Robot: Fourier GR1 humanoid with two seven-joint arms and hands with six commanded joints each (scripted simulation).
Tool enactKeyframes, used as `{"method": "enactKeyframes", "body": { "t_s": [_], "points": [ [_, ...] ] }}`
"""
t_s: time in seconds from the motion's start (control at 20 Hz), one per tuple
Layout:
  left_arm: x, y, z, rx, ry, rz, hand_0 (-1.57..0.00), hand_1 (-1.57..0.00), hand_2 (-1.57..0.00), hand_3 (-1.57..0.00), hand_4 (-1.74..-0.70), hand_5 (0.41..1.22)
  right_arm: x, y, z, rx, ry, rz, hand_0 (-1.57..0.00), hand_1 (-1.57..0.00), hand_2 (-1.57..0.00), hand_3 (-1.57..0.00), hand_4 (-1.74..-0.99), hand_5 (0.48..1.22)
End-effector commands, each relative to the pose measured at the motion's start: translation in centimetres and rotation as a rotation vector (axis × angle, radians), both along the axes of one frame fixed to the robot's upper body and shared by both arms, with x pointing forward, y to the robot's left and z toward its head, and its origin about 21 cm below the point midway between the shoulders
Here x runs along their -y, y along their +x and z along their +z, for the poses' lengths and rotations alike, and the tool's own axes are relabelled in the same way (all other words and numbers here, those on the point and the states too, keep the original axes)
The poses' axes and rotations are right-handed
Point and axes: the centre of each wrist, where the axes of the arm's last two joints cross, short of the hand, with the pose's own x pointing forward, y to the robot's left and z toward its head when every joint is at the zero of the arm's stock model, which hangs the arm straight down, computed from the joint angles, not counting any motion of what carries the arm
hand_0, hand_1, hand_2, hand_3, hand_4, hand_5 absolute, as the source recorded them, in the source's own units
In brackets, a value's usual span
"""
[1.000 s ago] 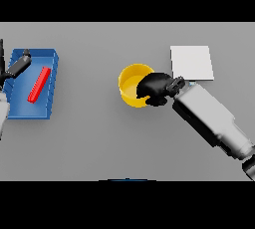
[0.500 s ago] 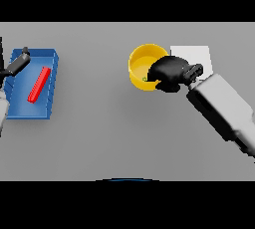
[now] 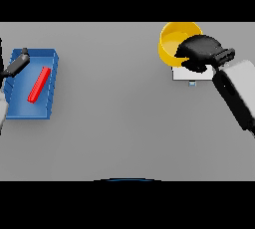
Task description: Pick up the red beaker and tilt it to pour out 1 green nut into yellow bowl. Pick up the yellow bowl and place it on the metallic measuring scale.
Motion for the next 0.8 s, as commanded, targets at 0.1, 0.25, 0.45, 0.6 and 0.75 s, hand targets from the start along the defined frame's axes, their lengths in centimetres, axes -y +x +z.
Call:
{"method": "enactKeyframes", "body": {
  "t_s": [0.1,0.25,0.45,0.6,0.75],
  "points": [
    [-0.1,0.1,0.3,0.006,0.005,0.0,0.0,0.0,0.0,0.0,-0.73,0.696,2.1,0.7,-0.8,-0.009,0.012,-0.06,-1.57,-1.57,-1.51,-1.17,-1.741,1.221],
    [-0.4,-0.1,0.0,-0.005,0.007,0.006,0.0,0.0,0.0,0.0,-0.73,0.685,3.7,1.3,-2.3,0.003,-0.001,-0.113,-1.57,-1.57,-1.48,-1.23,-1.741,1.221],
    [-0.4,0.3,0.2,-0.008,0.012,0.018,0.0,0.0,0.0,0.0,-0.72,0.682,5.1,1.8,-4.0,-0.013,0.004,-0.155,-1.57,-1.57,-1.41,-1.35,-1.741,1.221],
    [-0.2,0.0,0.3,-0.005,0.011,0.005,0.0,0.0,0.0,0.0,-0.72,0.678,5.3,2.0,-5.1,-0.034,0.013,-0.174,-1.57,-1.57,-1.4,-1.35,-1.741,1.221],
    [-0.6,-0.4,-0.1,-0.006,0.008,0.004,0.0,0.0,0.0,0.0,-0.73,0.675,5.6,1.9,-5.9,-0.047,0.038,-0.169,-1.57,-1.57,-1.35,-1.37,-1.741,1.221]
  ]
}}
